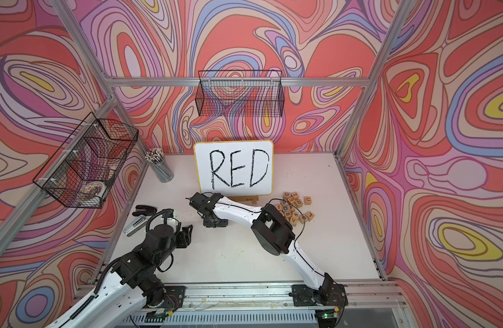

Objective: Assemble the uppercase word "red" with letter blocks
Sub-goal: Place the letter block at the center of the board, then pick up the letter block from the center of the board.

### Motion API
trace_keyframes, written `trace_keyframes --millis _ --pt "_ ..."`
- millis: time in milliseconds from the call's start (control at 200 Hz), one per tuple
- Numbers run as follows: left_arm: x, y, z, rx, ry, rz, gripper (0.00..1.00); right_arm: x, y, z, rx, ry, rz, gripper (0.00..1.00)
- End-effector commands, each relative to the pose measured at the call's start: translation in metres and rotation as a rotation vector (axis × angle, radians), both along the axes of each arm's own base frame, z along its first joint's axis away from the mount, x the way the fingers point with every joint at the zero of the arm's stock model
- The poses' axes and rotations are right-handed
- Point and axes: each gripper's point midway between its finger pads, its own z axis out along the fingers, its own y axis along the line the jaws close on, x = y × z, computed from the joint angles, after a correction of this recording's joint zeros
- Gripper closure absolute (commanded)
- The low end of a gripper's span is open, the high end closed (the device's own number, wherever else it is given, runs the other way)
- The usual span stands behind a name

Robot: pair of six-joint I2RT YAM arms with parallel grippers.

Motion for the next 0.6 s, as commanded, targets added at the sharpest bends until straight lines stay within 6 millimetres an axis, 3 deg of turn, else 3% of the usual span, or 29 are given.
trace_keyframes --millis 0,150,290,466,596 --pt "0.001 -0.002 0.0 -0.003 -0.008 -0.004 0.37 0.012 0.002 0.033 0.029 -0.062 -0.007 0.5" --pt "0.003 -0.002 0.002 0.007 -0.009 -0.005 0.37 0.018 0.004 0.076 0.061 -0.138 0.046 0.48" --pt "0.005 -0.002 0.005 0.016 -0.013 -0.003 0.37 0.025 -0.022 0.117 0.015 -0.227 0.049 0.48" --pt "0.012 -0.009 0.012 0.019 -0.024 -0.02 0.37 0.04 -0.099 0.151 -0.039 -0.294 -0.045 0.49" --pt "0.021 -0.017 0.023 0.021 -0.044 -0.041 0.37 0.044 -0.163 0.159 -0.087 -0.322 -0.132 0.51"
